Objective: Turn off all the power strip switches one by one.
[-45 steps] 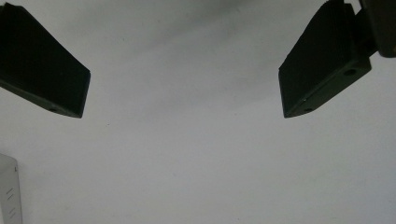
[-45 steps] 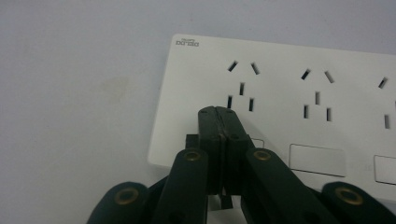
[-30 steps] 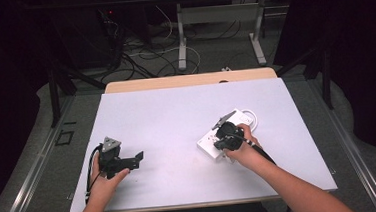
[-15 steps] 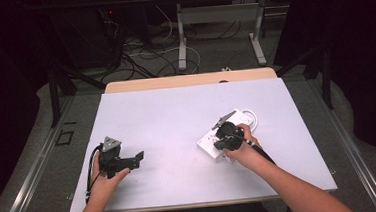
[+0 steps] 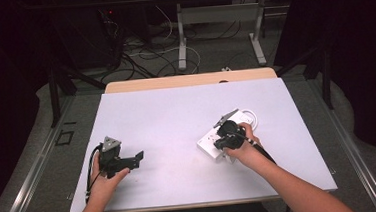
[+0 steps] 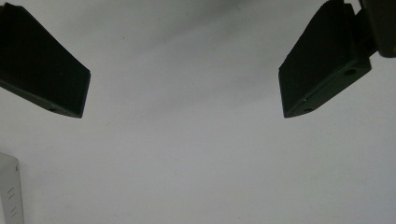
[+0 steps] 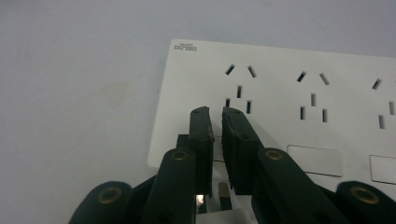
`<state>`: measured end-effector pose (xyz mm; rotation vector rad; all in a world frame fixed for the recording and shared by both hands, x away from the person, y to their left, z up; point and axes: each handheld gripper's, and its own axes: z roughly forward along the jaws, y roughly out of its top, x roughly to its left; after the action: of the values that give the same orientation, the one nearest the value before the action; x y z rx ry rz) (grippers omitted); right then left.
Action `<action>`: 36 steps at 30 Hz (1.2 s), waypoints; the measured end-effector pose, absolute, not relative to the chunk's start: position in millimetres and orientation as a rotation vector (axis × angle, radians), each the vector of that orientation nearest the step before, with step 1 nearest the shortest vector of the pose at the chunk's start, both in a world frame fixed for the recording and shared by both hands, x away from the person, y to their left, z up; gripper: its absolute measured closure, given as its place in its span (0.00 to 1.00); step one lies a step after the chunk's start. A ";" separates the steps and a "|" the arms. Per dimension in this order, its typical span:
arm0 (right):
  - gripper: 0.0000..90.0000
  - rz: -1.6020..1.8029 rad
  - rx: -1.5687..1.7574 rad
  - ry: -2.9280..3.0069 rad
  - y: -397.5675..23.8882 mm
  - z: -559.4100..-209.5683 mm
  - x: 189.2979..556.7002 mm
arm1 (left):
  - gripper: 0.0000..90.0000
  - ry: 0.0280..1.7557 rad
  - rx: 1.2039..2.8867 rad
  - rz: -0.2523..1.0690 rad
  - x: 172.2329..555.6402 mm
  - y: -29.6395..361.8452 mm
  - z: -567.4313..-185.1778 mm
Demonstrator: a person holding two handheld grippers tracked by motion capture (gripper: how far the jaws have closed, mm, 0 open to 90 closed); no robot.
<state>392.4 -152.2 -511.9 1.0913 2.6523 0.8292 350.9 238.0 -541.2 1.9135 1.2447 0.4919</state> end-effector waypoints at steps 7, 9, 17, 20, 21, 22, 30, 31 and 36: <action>0.78 0.857 1.115 2.623 -158.2 -507.9 390.4 | 0.02 1.245 1.913 0.492 350.7 238.0 -541.1; 0.73 0.889 1.105 2.608 -161.4 -506.7 389.5 | 0.02 1.244 1.913 0.491 350.6 238.2 -541.0; 0.68 0.914 1.122 2.582 -179.9 -502.2 383.0 | 0.02 1.245 1.912 0.491 350.6 238.1 -541.0; 0.66 0.919 1.123 2.581 -189.1 -502.3 380.2 | 0.02 1.244 1.914 0.493 350.6 237.9 -541.1; 0.64 0.915 1.133 2.562 -192.0 -502.6 378.5 | 0.02 1.245 1.914 0.493 350.6 237.8 -541.1; 0.63 0.917 1.135 2.547 -195.3 -503.4 377.0 | 0.02 1.244 1.909 0.497 350.6 237.6 -541.5; 0.51 0.960 1.156 2.438 -225.0 -509.9 365.0 | 0.02 1.248 1.913 0.494 350.7 237.7 -541.3; 0.51 0.964 1.150 2.419 -229.1 -510.8 363.7 | 0.02 1.248 1.913 0.493 350.7 237.6 -541.3; 0.47 0.986 1.250 2.352 -246.9 -510.6 355.2 | 0.02 1.244 1.918 0.499 351.1 238.0 -541.3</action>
<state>355.2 -246.9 -510.6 1.2498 2.3516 0.9856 351.1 238.0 -541.3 1.9181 1.2443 0.4992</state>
